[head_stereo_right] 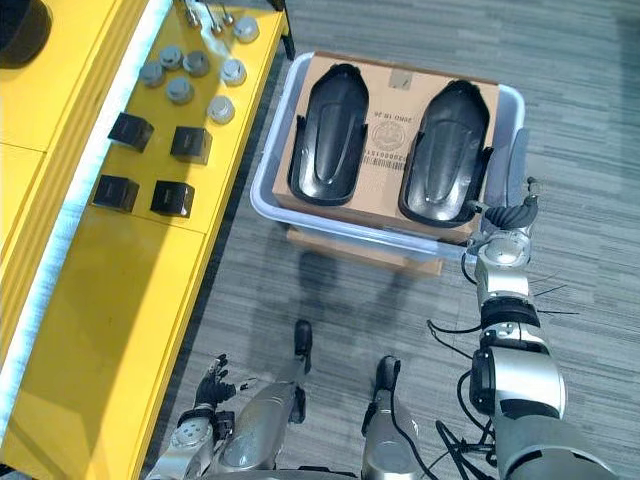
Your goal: Walk over and take plastic housings, then place them on the shelf
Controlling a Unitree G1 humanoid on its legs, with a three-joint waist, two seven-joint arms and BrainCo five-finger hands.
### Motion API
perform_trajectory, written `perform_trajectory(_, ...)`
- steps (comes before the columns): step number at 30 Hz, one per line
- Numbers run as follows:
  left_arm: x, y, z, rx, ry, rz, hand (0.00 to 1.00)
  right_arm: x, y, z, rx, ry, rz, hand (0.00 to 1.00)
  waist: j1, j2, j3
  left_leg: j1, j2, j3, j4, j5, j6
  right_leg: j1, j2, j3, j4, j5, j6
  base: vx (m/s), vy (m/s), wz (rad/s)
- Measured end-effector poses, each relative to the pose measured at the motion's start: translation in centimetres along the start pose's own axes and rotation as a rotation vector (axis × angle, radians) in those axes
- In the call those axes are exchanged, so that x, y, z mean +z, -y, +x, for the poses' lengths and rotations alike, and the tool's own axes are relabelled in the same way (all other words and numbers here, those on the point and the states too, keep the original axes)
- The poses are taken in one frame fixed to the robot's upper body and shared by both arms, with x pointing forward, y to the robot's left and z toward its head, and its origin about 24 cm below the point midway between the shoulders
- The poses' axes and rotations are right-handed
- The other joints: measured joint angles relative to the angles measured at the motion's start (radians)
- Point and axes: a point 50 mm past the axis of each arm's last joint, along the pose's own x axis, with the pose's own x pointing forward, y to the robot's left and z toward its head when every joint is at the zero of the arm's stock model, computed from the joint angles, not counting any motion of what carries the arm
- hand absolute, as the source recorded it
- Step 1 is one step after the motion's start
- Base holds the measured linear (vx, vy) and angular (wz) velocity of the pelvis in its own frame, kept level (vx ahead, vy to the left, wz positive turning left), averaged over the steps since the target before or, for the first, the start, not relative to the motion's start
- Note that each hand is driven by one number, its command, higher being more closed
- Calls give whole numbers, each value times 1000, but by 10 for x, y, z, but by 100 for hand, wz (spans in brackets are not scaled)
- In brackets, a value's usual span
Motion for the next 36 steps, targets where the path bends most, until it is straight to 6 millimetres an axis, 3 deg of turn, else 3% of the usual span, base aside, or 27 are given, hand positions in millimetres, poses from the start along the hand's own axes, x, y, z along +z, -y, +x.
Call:
perform_trajectory(3, 13, 9, 5, -25, 41, -13, 0, 6, -2, 2, 18, 0, -16, 100, 0, 4, 23, -9, -5, -37, 0, 31, -43, 0, -8, -11, 1, 0, -1, -17, -43, 15)
perform_trajectory(12, 28, 15, 11, -49, 91, -2, 0, 9, 4, 3, 5, 27, -21, 100, -6, 0, 42, -13, 17, -40, -8, 26, -48, -6, 13, -10, 5, 2, -4, -44, -7, 0)
perform_trajectory(17, 33, 16, 13, -52, 105, -2, 0, -3, 5, -12, 26, 116, -22, 100, -20, -5, 42, -5, 20, -39, -2, 26, -48, -2, 13, -9, 19, 1, -4, 0, 0, 0)
perform_trajectory(23, 56, 13, 6, -44, 212, -55, 0, -33, 21, -53, -24, 196, 21, 100, -56, -31, 13, 19, 19, -38, -2, 21, -46, 18, 8, -8, 27, -6, -2, -3, -2, -1)
perform_trajectory(24, 63, 11, 2, -42, 248, -73, 0, -42, 29, -61, -64, 191, 25, 100, -56, -35, -4, 32, 24, -37, -2, -14, -23, 21, 8, -3, 42, -17, -2, 0, -13, -8)
perform_trajectory(27, 82, 9, -13, -45, 357, -117, 0, -63, 49, -86, -180, 181, 14, 100, -56, -63, -70, 61, 17, -37, -6, -28, -16, 37, 3, 4, 64, -41, 4, 15, -12, -3)
perform_trajectory(29, 98, 11, -25, -59, 441, -152, 0, -62, 54, -103, -211, 220, 10, 100, -64, -69, -103, 66, 12, -38, -8, -30, -14, 39, -4, 1, 77, -55, 8, 59, -16, 6)
perform_trajectory(31, 116, 18, -35, -87, 526, -192, 0, -60, 52, -117, -207, 257, 1, 100, -70, -69, -122, 82, 8, -38, -6, -30, -13, 52, -9, -2, 84, -63, 8, 65, -19, 7)
perform_trajectory(34, 145, 38, -57, -163, 656, -295, 0, -56, 30, -142, -145, 295, 0, 100, -79, -68, -173, 90, 4, -37, -1, -26, -7, 57, -14, -2, 91, -72, 7, 74, -26, 2)
perform_trajectory(36, 153, 49, -63, -202, 683, -322, 0, -53, 18, -151, -104, 315, -3, 100, -78, -68, -175, 106, 3, -36, -1, -26, -7, 74, -14, -2, 90, -74, 7, 25, -15, 0)
